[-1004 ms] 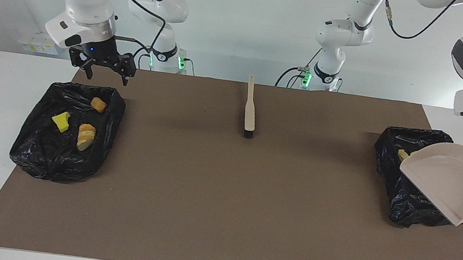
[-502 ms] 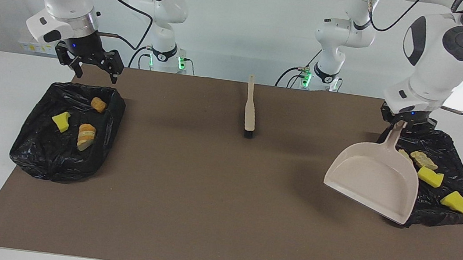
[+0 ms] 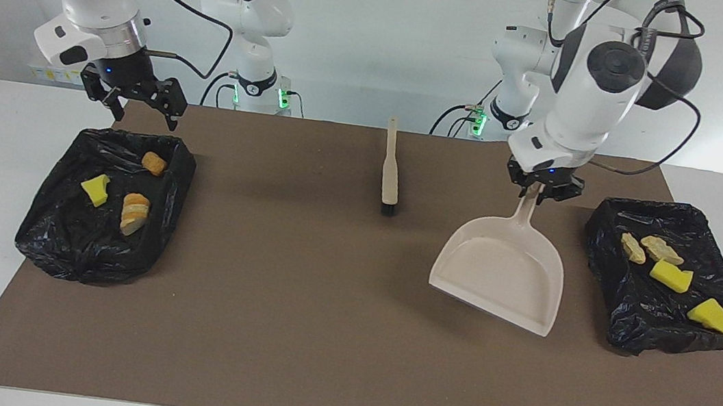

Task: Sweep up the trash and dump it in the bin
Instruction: 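Bring the emptied dustpan back toward the table center with the left gripper, then lower the dustpan onto the table and release with the left gripper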

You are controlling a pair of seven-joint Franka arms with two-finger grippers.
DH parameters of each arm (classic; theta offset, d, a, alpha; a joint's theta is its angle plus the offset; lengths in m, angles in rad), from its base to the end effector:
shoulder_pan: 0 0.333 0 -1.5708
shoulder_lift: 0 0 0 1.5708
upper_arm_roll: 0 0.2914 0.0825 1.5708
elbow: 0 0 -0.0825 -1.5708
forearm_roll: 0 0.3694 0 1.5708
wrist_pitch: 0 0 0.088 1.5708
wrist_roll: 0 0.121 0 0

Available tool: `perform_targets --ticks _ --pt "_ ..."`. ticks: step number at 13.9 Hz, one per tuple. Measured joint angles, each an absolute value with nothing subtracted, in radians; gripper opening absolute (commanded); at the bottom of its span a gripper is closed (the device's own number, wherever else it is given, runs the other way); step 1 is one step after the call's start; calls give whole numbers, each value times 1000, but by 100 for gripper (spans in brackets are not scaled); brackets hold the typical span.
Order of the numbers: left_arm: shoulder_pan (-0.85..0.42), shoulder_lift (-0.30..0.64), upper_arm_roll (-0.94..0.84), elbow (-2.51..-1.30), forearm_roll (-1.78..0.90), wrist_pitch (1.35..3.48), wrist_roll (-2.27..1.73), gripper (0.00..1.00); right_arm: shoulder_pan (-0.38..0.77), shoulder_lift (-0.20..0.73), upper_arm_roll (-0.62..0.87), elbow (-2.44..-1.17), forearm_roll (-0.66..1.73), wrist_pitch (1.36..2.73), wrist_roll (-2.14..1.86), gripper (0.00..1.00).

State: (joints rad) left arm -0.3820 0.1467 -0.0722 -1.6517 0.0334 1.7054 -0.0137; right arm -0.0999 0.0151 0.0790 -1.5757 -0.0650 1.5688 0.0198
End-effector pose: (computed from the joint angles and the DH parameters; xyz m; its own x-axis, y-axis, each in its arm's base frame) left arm 0.5228 -0.2490 0.4778 0.8987 -0.4288 -0.0922 -0.4324 -0.9014 -0.0233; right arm 0.5429 -0.0195 0.5756 0.9990 -0.0408 -0.0207 -0.0394 -0.9972 0.0642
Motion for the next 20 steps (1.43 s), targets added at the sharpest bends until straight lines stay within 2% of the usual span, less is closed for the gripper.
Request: perform_targets --ticks 6,18,19,20 --pt "-521 316 -72 -1662 -47 1969 -258 0 -100 6 79 -1588 -64 1569 20 100" --pt "-575 362 -73 -1739 -85 2099 -399 0 -99 -45 80 -1668 -14 1572 46 100" --pt "-578 370 -73 -1740 -85 2100 -400 3 -99 -45 80 -1668 -14 1572 46 100" --pt "-578 373 -72 -1740 -85 2101 -402 59 -99 -45 80 -1668 -14 1572 46 100"
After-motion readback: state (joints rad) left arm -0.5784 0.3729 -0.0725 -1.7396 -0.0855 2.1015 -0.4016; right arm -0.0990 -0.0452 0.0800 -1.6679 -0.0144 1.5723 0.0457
